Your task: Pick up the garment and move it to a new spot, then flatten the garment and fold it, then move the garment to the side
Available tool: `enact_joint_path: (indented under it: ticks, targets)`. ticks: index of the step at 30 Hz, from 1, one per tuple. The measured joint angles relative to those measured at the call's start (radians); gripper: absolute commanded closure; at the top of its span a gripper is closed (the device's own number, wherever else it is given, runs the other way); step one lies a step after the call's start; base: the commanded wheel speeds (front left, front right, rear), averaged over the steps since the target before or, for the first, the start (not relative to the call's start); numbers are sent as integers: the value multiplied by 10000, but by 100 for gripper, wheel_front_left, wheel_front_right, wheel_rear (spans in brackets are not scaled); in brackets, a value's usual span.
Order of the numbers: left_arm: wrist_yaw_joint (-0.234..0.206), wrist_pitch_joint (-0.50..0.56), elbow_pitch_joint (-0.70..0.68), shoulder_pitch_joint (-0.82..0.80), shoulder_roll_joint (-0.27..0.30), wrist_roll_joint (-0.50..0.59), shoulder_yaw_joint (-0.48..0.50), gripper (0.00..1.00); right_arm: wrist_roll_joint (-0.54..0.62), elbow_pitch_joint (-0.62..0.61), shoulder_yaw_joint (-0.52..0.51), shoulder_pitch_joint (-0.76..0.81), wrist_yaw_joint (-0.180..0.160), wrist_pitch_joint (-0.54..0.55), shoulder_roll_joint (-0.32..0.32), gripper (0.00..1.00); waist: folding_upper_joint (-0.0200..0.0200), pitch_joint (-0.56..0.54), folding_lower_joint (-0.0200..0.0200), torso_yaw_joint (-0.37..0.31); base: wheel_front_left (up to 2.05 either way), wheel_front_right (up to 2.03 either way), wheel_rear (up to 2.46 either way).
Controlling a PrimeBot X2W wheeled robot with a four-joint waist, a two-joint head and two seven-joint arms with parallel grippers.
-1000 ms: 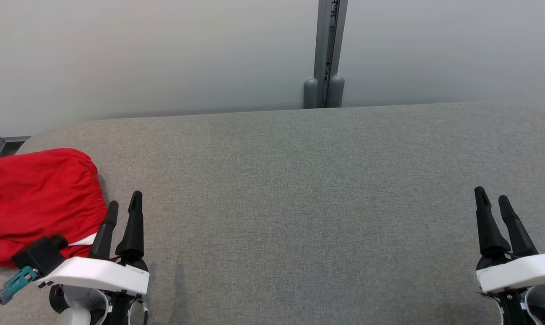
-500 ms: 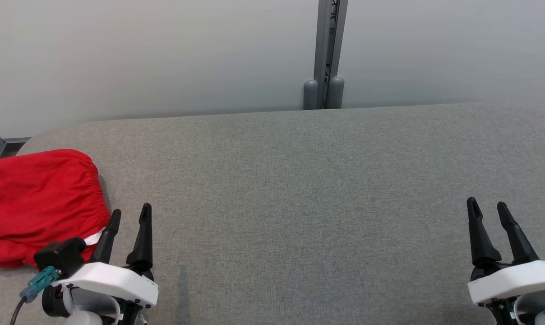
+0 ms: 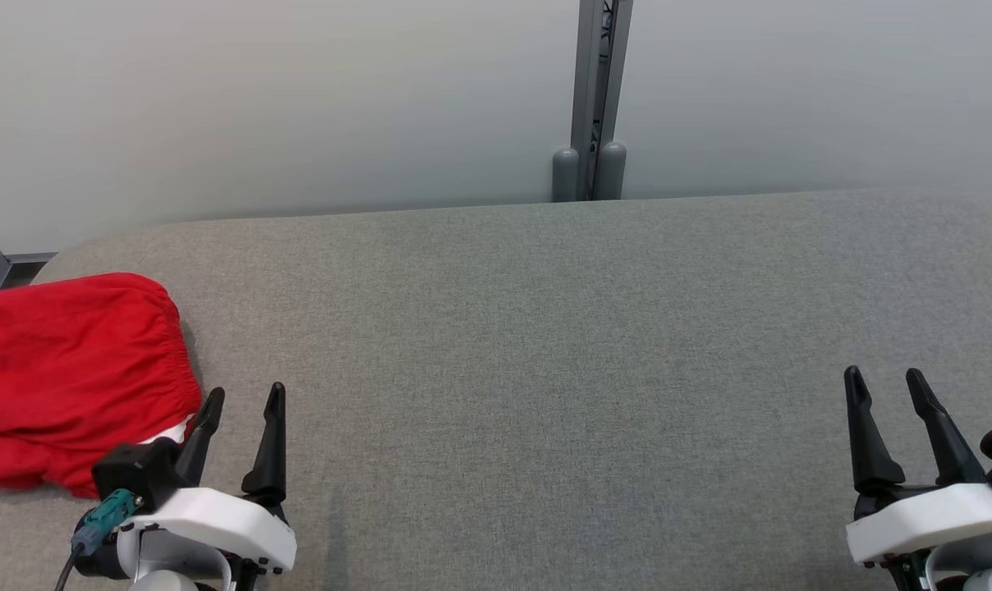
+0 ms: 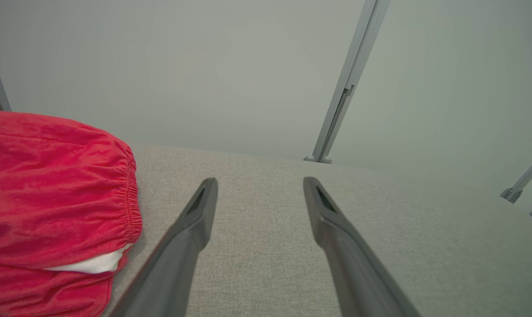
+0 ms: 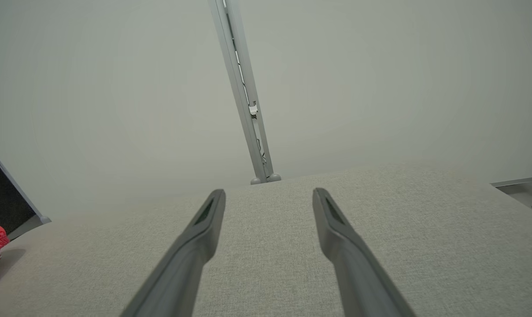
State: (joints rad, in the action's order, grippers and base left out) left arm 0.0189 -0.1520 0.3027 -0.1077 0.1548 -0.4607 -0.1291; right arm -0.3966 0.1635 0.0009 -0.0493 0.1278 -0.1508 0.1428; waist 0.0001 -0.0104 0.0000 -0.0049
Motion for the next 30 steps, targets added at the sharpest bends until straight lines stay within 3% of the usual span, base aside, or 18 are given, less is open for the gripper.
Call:
enact_joint_path:
  ticks: [16,30]
  targets:
    - [-107,-422,238,-1,35,1156,-123,0,1258,33,-176,146,2,-401,-130,0,0,-35,0,15,0,0,0]
    - [151,-700,518,-2,-138,1898,-21,0,1526,27,-430,243,17,-698,-366,0,0,-27,0,51,0,0,0]
